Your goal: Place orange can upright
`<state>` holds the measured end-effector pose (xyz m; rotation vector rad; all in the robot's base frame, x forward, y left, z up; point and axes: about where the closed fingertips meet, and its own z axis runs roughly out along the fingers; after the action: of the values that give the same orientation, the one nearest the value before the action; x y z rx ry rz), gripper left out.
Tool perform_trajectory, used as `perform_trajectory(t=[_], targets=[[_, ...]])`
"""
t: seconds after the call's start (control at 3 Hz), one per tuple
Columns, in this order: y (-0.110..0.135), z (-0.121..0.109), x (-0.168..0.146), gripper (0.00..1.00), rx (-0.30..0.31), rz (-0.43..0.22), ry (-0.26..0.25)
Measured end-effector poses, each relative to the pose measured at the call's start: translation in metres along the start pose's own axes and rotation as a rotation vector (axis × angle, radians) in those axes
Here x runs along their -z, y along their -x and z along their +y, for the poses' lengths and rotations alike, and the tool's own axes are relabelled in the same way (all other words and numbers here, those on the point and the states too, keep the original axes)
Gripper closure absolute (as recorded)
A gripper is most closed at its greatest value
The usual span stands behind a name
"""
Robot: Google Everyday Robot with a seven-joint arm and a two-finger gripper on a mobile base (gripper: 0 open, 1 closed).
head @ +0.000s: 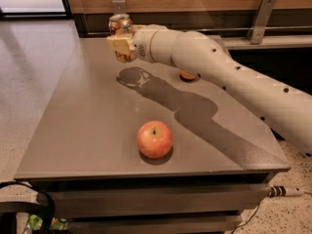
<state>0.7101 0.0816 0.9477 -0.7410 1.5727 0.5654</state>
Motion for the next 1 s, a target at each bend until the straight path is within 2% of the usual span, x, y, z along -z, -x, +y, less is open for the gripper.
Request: perform_trajectory(t=[1.0], targets=[[-0.038,0.012,-0.012,1.0,0.01,-0.019,0.023]])
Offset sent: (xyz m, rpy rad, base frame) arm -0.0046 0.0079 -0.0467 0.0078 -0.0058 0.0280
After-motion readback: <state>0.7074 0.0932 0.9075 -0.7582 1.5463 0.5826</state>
